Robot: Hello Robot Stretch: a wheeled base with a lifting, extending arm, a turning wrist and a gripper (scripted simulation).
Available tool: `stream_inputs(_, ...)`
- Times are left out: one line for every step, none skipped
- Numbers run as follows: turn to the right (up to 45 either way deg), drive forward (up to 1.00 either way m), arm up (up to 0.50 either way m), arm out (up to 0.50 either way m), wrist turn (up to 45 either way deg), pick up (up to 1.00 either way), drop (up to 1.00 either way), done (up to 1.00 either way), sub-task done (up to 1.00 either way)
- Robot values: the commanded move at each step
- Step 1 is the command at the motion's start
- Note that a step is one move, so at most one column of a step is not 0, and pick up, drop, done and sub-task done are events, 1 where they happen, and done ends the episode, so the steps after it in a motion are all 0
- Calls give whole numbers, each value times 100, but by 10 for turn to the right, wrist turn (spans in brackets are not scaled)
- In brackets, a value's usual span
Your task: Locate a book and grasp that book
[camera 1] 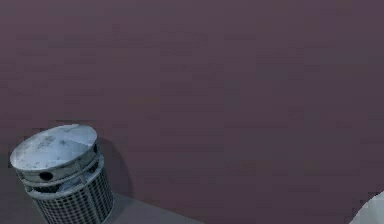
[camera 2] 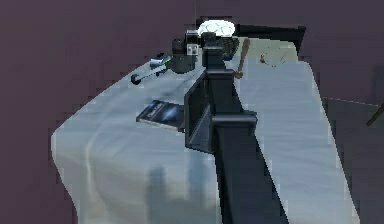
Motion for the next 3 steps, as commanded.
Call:
stream_inputs(0,0,0,0,420,0,0,0,0)
stream_inputs(0,0,-30,0,0,0,0,0,0)
stream_inputs(0,0,0,0,0,100,0,0,0)
